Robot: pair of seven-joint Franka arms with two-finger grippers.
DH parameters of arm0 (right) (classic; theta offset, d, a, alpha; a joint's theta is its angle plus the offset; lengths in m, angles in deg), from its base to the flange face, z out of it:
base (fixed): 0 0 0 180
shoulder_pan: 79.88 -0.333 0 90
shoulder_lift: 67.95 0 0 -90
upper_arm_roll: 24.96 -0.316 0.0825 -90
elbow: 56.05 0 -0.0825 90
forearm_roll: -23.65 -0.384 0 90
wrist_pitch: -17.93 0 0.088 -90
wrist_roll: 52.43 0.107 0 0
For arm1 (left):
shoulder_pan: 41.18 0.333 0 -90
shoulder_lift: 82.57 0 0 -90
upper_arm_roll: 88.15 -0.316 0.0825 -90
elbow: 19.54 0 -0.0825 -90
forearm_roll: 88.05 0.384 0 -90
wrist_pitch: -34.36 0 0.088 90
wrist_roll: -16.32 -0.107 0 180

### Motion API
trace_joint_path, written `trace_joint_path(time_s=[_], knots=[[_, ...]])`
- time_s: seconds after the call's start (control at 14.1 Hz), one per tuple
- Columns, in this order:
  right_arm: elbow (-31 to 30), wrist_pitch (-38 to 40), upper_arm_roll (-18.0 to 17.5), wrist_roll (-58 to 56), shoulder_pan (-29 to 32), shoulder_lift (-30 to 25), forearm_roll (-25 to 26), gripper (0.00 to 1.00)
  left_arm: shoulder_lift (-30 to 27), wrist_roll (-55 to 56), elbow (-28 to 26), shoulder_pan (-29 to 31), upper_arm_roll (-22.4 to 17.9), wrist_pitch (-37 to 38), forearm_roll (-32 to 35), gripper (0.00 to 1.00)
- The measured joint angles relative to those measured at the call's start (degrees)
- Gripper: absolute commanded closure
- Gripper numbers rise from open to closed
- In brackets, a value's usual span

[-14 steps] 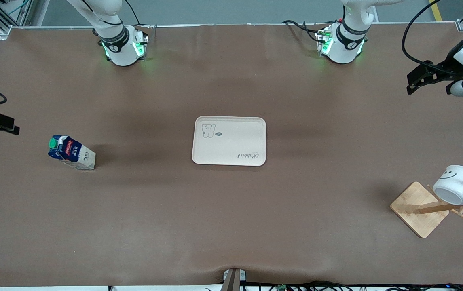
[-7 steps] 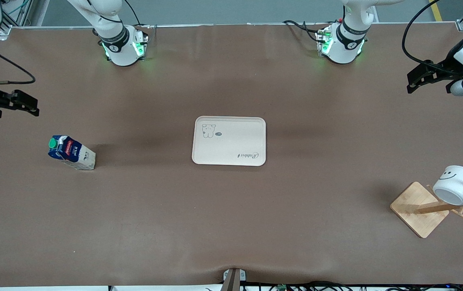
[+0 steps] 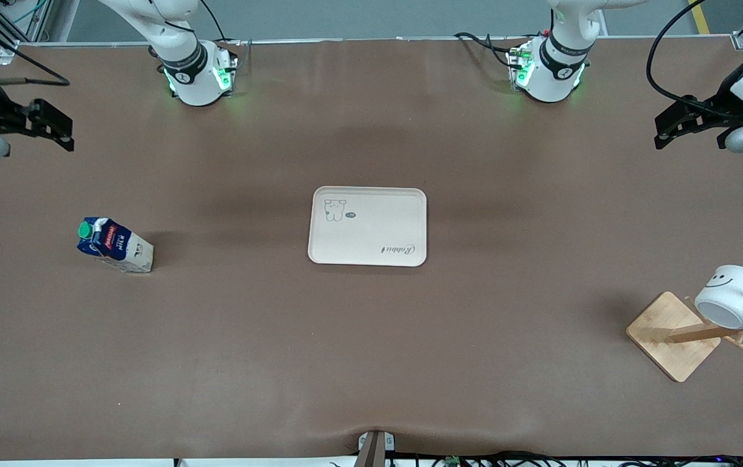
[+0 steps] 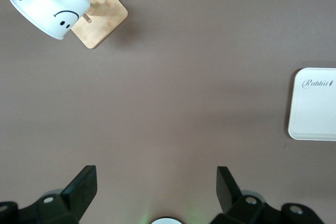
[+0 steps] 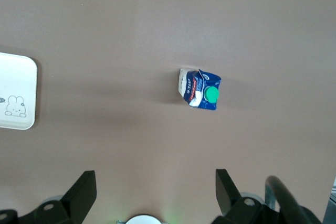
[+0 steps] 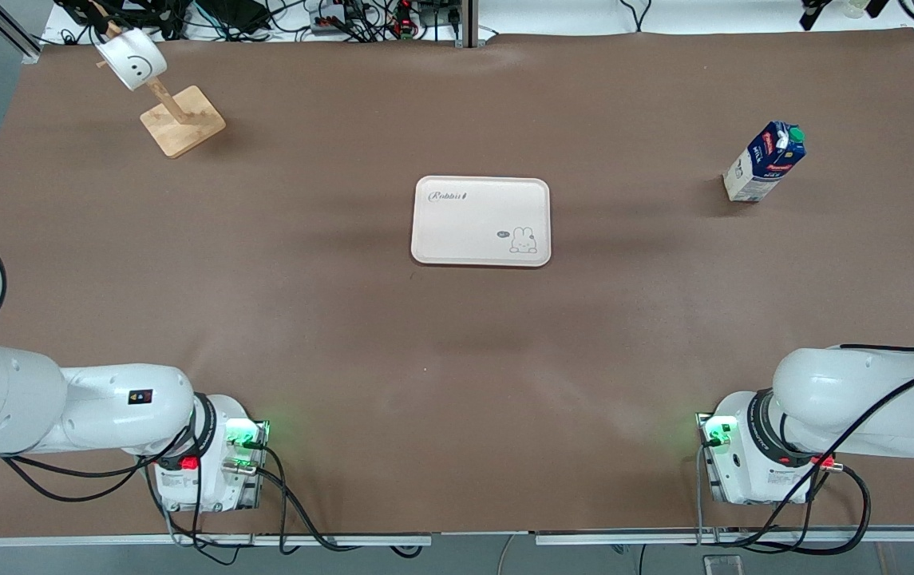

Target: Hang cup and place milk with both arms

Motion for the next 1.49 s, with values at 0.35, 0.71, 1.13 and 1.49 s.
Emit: trace_joint_path(time_s=[0.35,0.71,1.13,1.49], knots=[[0.4,-2.6,9.2,-6.4,-2.9,1.8,-0.2,0.00,-0.4,0.0,0.0,0.2,-0.2,0.6,0.0,0.00],[0.5,-2.9,16.1,-14.5,-8.5,2.3,-1.4,0.00,-0.4,0.0,0.0,1.0,-0.3,0.7,0.0,0.00],[0.5,-2.9,16.8,-14.5,-9.2,2.4,-1.3,0.00,-0.5,0.0,0.0,1.0,-0.5,0.7,0.0,0.00],[0.5,-2.9,24.1,-14.6,-16.6,2.4,-1.3,0.00,-0.5,0.0,0.9,1.0,-0.5,0.7,0.0,0.00]])
